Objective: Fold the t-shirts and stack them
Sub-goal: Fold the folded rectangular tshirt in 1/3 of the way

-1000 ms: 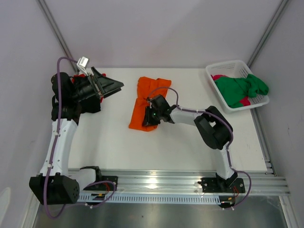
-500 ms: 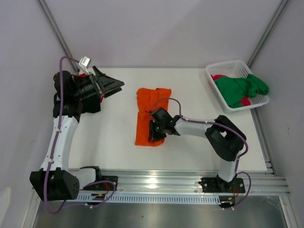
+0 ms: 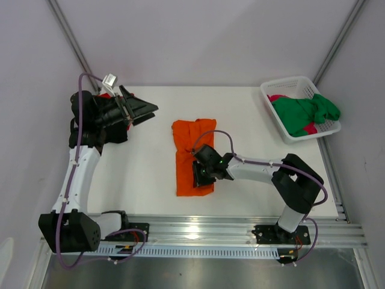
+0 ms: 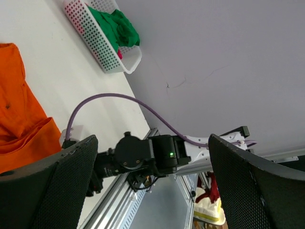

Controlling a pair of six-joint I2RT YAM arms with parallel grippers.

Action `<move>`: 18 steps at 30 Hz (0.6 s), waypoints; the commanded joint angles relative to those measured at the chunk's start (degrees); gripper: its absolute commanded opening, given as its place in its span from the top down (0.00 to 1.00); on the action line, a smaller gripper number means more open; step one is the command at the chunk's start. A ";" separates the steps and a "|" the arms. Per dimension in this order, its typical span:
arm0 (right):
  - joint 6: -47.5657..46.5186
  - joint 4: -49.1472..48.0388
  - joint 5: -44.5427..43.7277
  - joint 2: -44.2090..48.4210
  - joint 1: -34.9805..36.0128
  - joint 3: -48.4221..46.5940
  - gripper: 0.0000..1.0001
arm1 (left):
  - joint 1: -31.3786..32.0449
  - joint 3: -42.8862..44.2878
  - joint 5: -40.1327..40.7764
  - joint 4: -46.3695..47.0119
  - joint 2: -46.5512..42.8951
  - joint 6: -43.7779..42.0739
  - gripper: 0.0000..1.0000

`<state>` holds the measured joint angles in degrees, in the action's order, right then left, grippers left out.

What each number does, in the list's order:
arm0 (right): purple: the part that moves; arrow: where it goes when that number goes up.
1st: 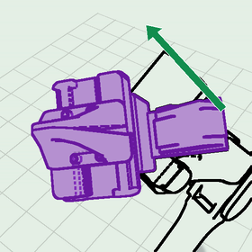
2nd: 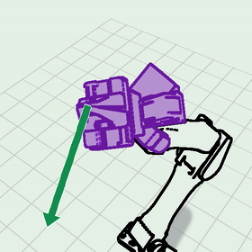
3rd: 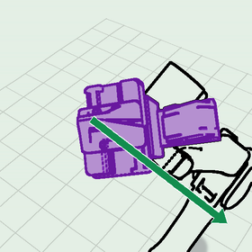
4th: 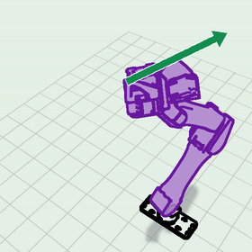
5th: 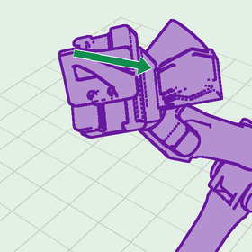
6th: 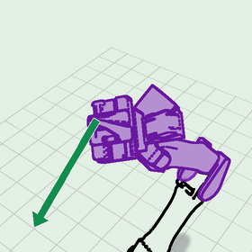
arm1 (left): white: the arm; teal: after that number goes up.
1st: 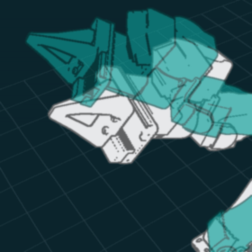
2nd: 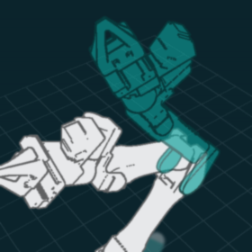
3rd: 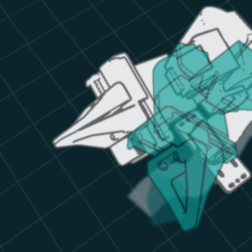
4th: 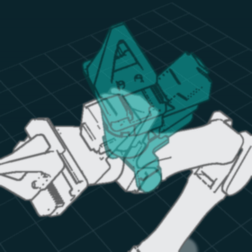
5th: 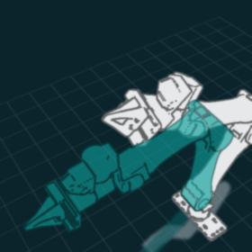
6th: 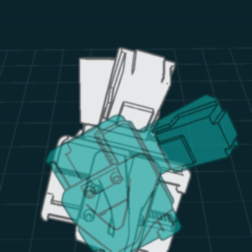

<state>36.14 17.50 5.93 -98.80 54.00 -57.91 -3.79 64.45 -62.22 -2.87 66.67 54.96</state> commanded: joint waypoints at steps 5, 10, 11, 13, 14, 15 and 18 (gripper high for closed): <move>-5.28 -8.52 -4.26 7.21 0.50 0.52 0.69 | -0.60 -7.66 -0.19 -0.54 1.88 -6.78 0.01; -5.29 -3.38 -5.93 10.82 0.50 -2.90 0.68 | -0.34 -10.38 2.53 -11.95 2.41 -15.65 0.00; -4.77 -1.87 -7.67 11.17 0.58 -3.26 0.68 | -0.16 -11.61 3.06 -13.28 2.15 -16.89 0.00; -2.66 0.59 -7.95 12.40 1.02 -1.86 0.68 | -0.16 -13.99 4.20 -15.75 0.92 -19.36 0.00; -1.96 1.30 -9.43 14.32 1.37 0.58 0.68 | -0.16 -15.04 4.64 -16.98 0.57 -19.97 0.00; -0.56 2.01 -10.49 15.47 1.55 1.82 0.68 | -0.25 -17.23 4.91 -18.12 0.13 -21.20 0.00; 2.52 4.73 -12.96 20.48 1.90 7.18 0.68 | -0.25 -20.92 5.96 -20.59 -1.89 -22.08 0.00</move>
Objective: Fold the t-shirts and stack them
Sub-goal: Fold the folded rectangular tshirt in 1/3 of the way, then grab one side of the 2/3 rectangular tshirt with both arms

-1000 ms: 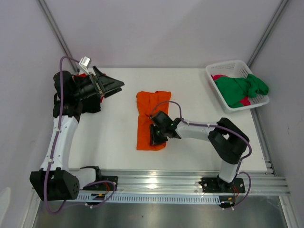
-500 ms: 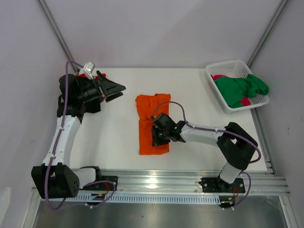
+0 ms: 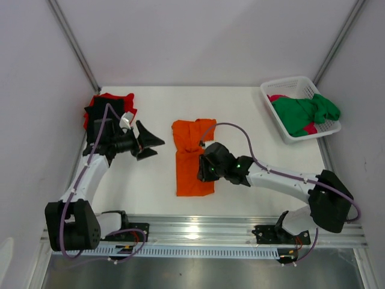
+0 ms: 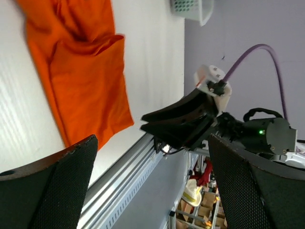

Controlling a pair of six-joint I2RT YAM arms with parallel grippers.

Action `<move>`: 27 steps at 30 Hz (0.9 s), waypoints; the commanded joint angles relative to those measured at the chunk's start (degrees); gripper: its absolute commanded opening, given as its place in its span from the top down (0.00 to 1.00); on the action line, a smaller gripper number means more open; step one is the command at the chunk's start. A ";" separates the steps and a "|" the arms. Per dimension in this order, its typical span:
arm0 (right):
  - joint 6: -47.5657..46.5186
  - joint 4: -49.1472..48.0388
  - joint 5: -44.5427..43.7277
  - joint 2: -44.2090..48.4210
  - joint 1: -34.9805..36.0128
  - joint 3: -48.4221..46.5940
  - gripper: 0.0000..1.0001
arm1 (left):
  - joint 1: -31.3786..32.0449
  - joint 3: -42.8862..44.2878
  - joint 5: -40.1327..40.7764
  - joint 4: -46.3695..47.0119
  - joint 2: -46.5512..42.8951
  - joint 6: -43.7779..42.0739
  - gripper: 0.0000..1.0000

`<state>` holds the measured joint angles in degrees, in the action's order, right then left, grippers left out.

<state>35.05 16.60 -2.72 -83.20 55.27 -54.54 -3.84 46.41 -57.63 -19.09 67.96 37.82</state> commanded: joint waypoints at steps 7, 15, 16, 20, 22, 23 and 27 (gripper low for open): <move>12.23 5.90 -5.89 14.90 0.63 14.81 0.68 | 0.40 -12.12 1.20 -4.73 -8.37 -3.11 0.01; 15.23 -6.56 -4.31 13.59 0.63 22.11 0.64 | 0.76 -11.97 1.11 -6.13 -8.20 -4.16 0.01; 15.49 -7.71 -3.79 13.07 0.63 23.24 0.63 | 0.76 -11.87 1.46 -7.00 -8.29 -4.42 0.01; 17.24 -13.42 -3.08 13.50 0.37 26.50 0.55 | 0.76 -11.52 1.64 -7.71 -8.46 -5.04 0.01; 17.77 -15.71 -2.38 13.68 -0.07 27.29 0.55 | 0.76 -12.13 1.90 -7.54 -8.46 -5.04 0.01; 17.95 -17.29 -2.46 13.76 -0.16 27.73 0.54 | 0.85 -12.57 1.90 -7.36 -8.38 -4.95 0.01; 17.95 -19.24 -2.29 15.43 -0.51 27.83 0.54 | 1.20 -13.71 2.17 -6.49 -7.85 -4.69 0.01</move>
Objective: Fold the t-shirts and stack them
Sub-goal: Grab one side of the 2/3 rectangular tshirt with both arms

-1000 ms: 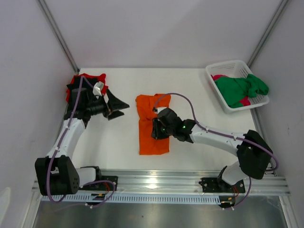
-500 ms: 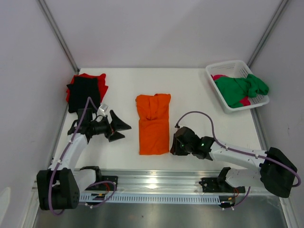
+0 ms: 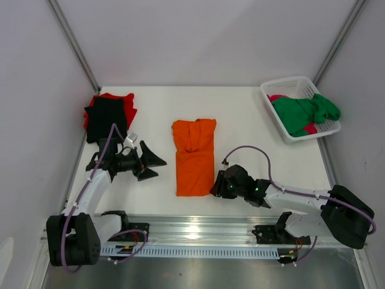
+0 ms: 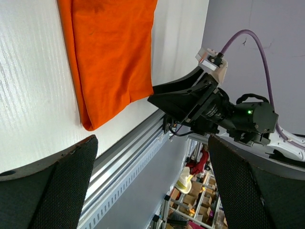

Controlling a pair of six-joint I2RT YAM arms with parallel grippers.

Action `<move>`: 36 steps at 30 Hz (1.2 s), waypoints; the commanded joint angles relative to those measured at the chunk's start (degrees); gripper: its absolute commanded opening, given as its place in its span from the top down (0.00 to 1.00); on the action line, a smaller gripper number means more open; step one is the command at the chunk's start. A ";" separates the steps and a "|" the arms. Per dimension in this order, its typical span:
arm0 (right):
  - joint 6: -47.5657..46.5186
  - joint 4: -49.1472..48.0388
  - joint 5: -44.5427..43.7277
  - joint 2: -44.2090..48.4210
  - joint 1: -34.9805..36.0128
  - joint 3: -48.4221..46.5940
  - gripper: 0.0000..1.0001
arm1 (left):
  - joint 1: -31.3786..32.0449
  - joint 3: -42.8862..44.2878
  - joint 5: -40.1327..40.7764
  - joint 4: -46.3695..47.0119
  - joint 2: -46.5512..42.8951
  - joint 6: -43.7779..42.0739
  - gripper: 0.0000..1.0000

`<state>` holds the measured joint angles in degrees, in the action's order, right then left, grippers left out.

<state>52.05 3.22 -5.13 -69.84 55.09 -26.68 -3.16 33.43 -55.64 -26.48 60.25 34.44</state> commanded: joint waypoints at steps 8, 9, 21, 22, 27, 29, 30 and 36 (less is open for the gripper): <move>-0.55 -7.45 3.89 6.83 -5.07 0.22 0.53 | 1.14 -3.02 0.44 3.54 0.13 0.45 0.01; -0.72 -7.01 4.42 6.57 -5.52 0.22 0.53 | 1.22 -3.11 0.44 4.06 0.05 0.72 0.01; -0.81 -9.55 9.60 2.79 -6.75 3.38 0.53 | 1.22 -3.81 1.14 4.77 -1.62 1.86 0.01; -0.73 -10.07 10.30 2.00 -7.19 3.47 0.53 | 1.22 -3.81 1.14 4.77 -1.63 2.04 0.02; -0.90 -14.38 13.82 -3.62 -8.33 4.18 0.53 | 1.22 -3.72 1.50 4.33 -2.94 2.39 0.02; -1.43 -15.35 14.53 -5.03 -8.51 3.83 0.53 | 1.22 -3.72 1.76 4.07 -3.55 2.30 0.02; -1.51 -15.53 15.23 -6.00 -8.51 3.22 0.53 | 1.14 -3.72 2.19 3.81 -3.65 2.22 0.02; -3.88 -12.02 15.59 -5.05 -8.60 0.40 0.53 | 1.22 -4.69 2.73 4.24 -3.91 2.30 0.02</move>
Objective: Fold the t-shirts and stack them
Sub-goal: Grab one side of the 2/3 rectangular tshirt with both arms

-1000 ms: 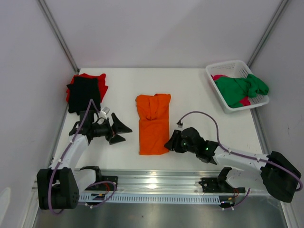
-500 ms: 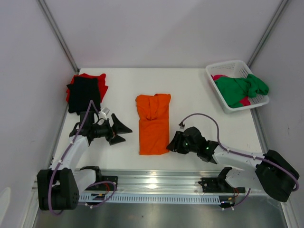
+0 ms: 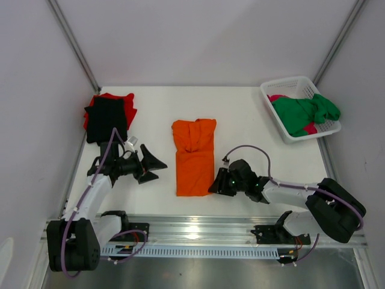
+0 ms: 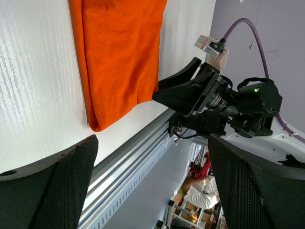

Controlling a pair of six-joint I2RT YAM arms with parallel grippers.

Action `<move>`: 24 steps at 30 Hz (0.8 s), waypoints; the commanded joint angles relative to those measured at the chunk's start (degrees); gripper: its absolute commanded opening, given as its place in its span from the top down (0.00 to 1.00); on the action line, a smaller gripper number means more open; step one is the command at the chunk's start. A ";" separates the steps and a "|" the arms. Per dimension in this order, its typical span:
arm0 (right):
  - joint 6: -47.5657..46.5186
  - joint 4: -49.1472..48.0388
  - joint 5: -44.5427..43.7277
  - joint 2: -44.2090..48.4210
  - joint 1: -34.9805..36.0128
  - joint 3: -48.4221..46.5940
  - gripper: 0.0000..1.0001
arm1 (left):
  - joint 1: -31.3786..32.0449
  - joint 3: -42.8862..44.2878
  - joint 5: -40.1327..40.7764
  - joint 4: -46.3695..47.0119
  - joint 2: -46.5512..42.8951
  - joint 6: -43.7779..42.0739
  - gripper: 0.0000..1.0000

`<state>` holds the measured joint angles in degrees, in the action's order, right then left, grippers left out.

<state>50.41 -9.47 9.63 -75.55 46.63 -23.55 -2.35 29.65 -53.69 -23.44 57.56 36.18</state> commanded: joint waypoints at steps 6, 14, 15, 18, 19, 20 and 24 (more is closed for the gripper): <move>-2.95 2.53 1.62 0.75 -0.84 -3.70 0.53 | 0.33 -1.53 0.25 3.49 -0.87 2.22 0.02; -3.48 3.50 1.53 -0.03 -0.93 -4.31 0.54 | 0.42 -0.73 0.34 3.84 0.01 1.96 0.02; -3.65 3.67 1.45 -0.21 -0.84 -4.66 0.53 | 0.42 -0.73 0.34 3.93 0.10 1.96 0.02; -3.83 3.94 1.62 -0.65 -0.93 -4.75 0.54 | 0.33 -0.82 0.34 4.02 -0.17 1.96 0.02; -3.83 3.94 1.62 -0.83 -0.93 -4.75 0.54 | 0.42 -0.99 0.43 3.93 -0.17 1.87 0.02; -4.01 3.85 1.71 -1.09 -0.93 -4.75 0.53 | 0.33 -1.00 0.52 3.93 -0.25 1.87 0.02; -3.92 3.15 2.24 -2.49 -0.84 -4.75 0.54 | 0.33 -1.44 0.61 3.75 -0.69 1.61 0.03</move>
<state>47.51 -5.76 11.11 -76.88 45.93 -26.65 -2.26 28.29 -53.10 -21.47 57.71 37.56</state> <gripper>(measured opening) 0.466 0.974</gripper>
